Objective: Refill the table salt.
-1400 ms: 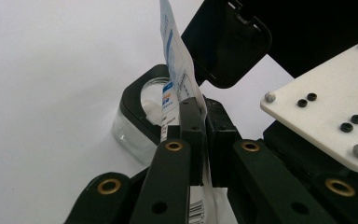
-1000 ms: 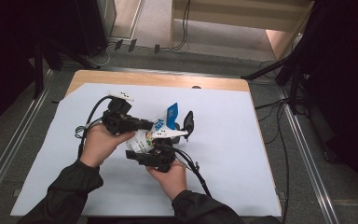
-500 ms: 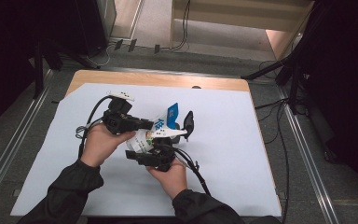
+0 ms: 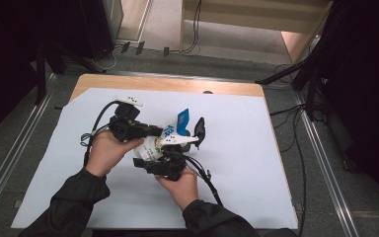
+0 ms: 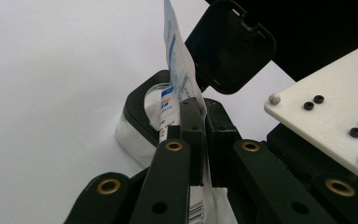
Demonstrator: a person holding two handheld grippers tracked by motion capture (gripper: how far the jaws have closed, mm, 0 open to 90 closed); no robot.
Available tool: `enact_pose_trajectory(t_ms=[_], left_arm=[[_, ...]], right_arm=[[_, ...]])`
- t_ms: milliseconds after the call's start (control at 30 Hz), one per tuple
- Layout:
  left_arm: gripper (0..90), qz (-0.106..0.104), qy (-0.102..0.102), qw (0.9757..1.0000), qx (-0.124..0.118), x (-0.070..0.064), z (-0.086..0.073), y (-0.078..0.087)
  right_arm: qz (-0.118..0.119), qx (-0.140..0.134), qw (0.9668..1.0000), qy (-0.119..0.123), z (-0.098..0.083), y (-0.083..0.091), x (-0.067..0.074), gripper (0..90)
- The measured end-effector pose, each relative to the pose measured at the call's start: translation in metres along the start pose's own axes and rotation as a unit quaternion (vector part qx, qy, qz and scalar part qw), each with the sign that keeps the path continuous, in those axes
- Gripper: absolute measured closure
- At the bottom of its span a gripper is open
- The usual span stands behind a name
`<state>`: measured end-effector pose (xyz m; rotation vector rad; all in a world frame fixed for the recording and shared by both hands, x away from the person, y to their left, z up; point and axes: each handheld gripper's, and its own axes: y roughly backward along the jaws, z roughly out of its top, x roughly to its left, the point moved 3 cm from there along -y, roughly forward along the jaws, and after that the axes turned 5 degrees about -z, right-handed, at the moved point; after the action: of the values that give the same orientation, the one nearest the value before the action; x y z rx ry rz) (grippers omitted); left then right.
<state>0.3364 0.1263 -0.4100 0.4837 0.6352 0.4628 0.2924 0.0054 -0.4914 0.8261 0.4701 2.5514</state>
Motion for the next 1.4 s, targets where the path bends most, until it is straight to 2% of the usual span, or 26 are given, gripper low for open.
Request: enact_pose_trajectory(t_ms=[200,400,700,1067,1167,1267,1400], left_arm=[[89.3,0.002,0.000,1.0000,0.001,0.0004,0.0003,0.0002],[89.3,0.002,-0.001,1.0000,-0.002,-0.0002,0.0013,0.0006],[89.3,0.007,-0.003,1.0000,-0.002,-0.0011,0.0019,0.0006],[89.3,0.003,0.007,1.0000,0.003,-0.0010,0.0028,0.0009],[89.3,0.006,0.008,0.9999,0.013,0.0000,0.0033,0.0007],[89.3,0.005,0.018,0.9998,0.011,0.0006,0.0038,0.0008],[89.3,0.007,0.018,0.9998,0.009,-0.0003,0.0046,0.0003]], right_arm=[[0.004,0.003,1.0000,0.004,0.0010,-0.0002,0.0003,57.5],[-0.002,0.003,0.9999,0.013,0.0022,-0.0004,0.0022,56.6],[0.003,0.003,1.0000,0.005,0.0031,-0.0007,0.0015,56.4],[0.006,0.008,0.9999,0.006,0.0043,-0.0009,0.0021,56.6],[0.008,0.009,0.9999,0.005,0.0040,-0.0013,0.0017,56.5],[0.010,0.010,0.9999,0.004,0.0040,-0.0015,0.0013,56.5],[0.009,0.009,0.9999,0.005,0.0044,-0.0008,0.0001,56.5]])
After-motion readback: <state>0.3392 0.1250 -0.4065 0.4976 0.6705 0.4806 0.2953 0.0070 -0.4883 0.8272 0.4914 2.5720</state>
